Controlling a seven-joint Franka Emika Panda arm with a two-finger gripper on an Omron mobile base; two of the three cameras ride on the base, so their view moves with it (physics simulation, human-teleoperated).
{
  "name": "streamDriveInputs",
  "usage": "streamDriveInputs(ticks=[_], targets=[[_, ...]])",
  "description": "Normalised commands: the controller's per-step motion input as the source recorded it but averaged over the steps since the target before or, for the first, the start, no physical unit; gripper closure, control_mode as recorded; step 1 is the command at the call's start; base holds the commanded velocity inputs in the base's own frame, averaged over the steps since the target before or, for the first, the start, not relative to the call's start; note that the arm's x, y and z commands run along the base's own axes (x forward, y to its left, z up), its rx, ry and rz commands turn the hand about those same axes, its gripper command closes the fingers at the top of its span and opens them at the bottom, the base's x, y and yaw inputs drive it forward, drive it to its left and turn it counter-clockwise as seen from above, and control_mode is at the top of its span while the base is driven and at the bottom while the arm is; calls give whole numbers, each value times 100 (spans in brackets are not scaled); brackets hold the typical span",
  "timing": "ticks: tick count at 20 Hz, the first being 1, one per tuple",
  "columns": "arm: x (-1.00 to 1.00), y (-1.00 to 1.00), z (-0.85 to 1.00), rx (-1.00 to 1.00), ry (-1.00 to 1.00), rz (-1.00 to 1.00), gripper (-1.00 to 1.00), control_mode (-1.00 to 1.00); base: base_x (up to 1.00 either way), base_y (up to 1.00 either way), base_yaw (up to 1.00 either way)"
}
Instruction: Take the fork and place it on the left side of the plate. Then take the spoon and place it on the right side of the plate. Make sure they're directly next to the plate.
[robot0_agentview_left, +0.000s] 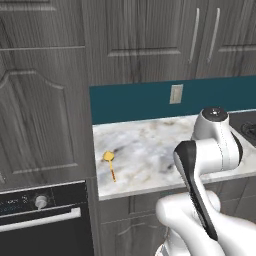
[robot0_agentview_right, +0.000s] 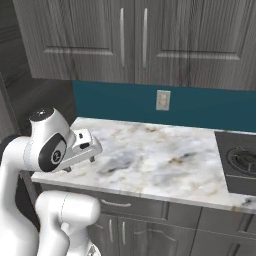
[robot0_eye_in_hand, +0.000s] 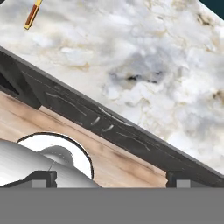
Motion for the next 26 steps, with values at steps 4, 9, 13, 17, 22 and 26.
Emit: streamDriveInputs(ticks=[4, 9, 13, 17, 22, 26], targets=[[0, 0, 0, 0, 0, 0, -100, 100, 46, 0, -7], [21, 1, 0, 0, 1, -3, -100, -100, 0, 0, 0], [-7, 2, 0, 2, 0, 0, -100, -100, 0, 0, 0], [-24, 19, 0, 9, -4, 0, -100, -100, 0, 0, 0], [-17, 27, -2, 20, -7, 2, -100, -100, 0, 0, 0], [-6, 29, -8, 25, -8, 3, -100, -100, 0, 0, 0]])
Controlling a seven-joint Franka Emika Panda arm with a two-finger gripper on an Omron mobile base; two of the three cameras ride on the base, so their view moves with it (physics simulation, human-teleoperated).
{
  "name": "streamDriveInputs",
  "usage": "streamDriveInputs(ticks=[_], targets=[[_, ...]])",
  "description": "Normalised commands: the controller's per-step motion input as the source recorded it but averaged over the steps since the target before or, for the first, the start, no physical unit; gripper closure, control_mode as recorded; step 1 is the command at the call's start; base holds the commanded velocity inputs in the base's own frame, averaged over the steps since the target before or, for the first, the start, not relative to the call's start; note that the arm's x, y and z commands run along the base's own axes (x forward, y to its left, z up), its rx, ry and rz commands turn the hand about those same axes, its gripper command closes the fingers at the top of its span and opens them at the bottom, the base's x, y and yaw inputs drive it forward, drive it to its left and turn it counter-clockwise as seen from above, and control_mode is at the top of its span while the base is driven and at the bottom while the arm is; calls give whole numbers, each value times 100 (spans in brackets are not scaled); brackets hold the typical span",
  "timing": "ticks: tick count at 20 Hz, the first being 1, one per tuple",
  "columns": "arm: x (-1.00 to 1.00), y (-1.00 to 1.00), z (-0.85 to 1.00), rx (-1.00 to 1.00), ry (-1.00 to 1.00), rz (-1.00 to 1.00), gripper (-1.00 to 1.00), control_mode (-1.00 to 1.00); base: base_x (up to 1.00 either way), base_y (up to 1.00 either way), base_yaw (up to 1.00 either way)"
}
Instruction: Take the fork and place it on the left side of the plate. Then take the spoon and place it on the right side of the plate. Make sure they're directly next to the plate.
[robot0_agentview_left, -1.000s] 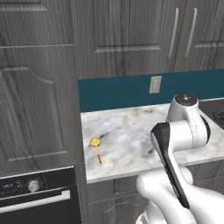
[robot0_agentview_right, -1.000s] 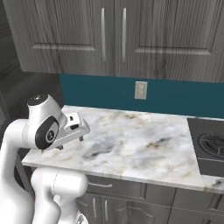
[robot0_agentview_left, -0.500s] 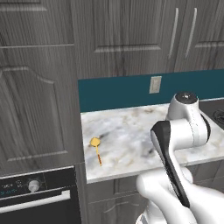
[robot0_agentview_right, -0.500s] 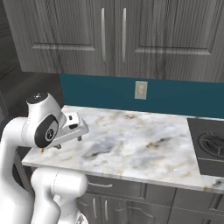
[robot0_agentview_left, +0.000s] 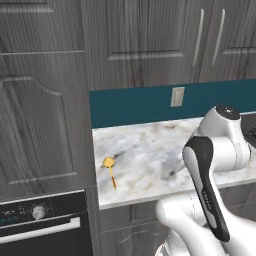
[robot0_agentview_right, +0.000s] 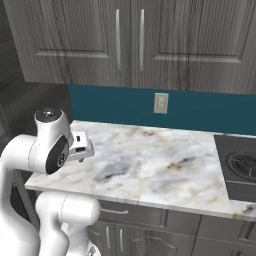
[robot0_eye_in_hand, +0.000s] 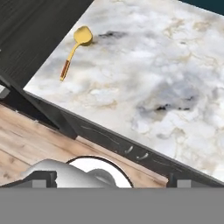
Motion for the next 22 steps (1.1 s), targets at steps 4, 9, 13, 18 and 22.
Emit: streamDriveInputs(ticks=[4, 9, 13, 18, 22], targets=[[4, 42, -18, 21, -8, 0, -100, -100, 0, 0, 0], [23, 50, -35, 14, 0, 0, -100, -100, 0, 0, 0], [25, 63, -40, 6, 0, -3, -100, -100, 0, 0, 0], [25, 51, -34, 2, 3, -7, -100, -100, 0, 0, 0], [26, 27, -19, 0, 0, -7, -100, -100, 0, 0, 0]])
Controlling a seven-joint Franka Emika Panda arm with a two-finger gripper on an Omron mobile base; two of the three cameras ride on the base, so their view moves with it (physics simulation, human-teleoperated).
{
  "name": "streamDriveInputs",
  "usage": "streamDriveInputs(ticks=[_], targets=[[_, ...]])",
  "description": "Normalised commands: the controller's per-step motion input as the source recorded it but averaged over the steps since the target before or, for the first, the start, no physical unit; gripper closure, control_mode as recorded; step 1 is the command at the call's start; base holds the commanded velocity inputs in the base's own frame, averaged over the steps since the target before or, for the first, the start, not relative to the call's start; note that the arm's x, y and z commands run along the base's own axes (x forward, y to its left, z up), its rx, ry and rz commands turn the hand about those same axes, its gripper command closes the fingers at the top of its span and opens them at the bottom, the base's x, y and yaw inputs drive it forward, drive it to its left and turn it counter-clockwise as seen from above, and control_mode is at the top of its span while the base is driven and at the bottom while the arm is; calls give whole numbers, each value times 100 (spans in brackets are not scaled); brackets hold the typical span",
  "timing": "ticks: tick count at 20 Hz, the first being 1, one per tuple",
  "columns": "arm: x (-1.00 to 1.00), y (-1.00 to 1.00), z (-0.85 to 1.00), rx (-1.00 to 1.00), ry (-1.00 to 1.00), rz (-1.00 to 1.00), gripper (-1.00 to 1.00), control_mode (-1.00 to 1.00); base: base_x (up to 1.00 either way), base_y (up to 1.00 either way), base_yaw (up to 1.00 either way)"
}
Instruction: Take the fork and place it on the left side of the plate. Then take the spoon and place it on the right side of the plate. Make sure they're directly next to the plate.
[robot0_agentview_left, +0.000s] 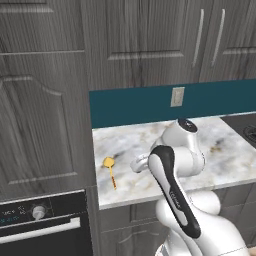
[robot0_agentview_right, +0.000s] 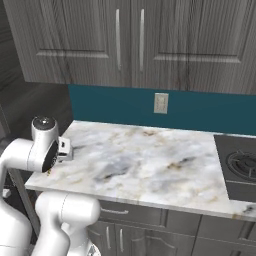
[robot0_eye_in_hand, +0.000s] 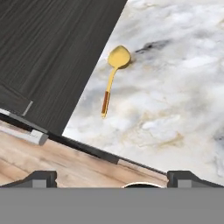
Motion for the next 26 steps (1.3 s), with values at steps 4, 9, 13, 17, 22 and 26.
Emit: streamDriveInputs(ticks=[4, 9, 13, 17, 22, 26], targets=[[28, 4, -16, 0, 0, -6, -100, -100, 0, 0, 0], [38, 0, -12, 1, 0, -6, -100, -100, 0, 0, 0], [51, 8, -10, 6, 9, -2, -100, -100, 0, 0, 0], [47, 9, -9, 10, 11, 0, -100, -100, 0, 0, 0], [33, 11, -9, 10, 11, 0, -100, -100, 0, 0, 0], [24, 24, -9, 5, 13, 0, -100, -100, 0, 0, 0]])
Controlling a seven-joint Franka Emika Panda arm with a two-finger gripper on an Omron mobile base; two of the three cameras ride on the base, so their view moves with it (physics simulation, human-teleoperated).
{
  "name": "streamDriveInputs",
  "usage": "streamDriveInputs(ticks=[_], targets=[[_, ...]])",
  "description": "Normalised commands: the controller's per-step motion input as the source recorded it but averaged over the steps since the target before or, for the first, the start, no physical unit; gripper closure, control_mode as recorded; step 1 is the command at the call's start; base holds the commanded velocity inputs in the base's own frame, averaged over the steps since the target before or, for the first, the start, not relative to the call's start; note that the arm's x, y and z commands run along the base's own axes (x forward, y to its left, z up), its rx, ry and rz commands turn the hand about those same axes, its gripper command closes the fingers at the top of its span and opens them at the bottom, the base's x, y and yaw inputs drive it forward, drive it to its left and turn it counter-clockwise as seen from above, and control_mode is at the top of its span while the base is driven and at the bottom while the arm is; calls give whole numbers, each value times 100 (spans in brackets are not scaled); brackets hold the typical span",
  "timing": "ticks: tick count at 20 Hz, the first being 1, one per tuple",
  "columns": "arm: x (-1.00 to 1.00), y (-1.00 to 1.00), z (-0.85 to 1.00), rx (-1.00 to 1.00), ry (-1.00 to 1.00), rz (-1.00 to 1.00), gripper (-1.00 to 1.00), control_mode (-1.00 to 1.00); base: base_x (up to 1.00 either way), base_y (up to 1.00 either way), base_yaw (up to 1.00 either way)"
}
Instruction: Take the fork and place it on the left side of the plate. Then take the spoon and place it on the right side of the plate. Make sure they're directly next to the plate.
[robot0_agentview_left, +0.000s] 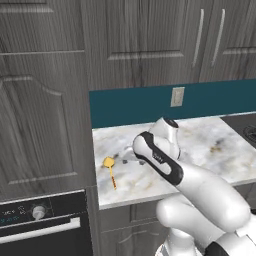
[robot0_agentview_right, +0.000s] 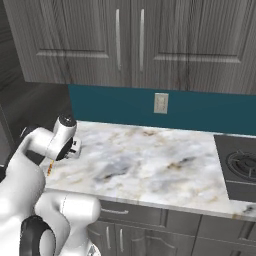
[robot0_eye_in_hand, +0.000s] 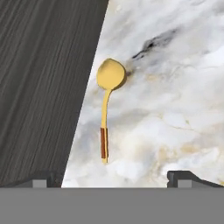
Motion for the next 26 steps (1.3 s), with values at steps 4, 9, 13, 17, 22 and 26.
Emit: streamDriveInputs(ticks=[4, 9, 13, 17, 22, 26], targets=[[20, 41, -18, 0, 14, 0, -100, -100, 0, 0, 0], [19, 44, -30, 0, 15, 0, -100, -100, 0, 0, 0], [13, 25, -43, 0, 11, 0, -100, -100, 0, 0, 0], [8, 0, -36, 0, 0, 0, -100, -100, 0, 0, 0], [14, 0, -26, 0, 0, 0, -100, -100, 0, 0, 0], [13, 2, -19, -1, 0, 0, -100, -100, 0, 0, 0]])
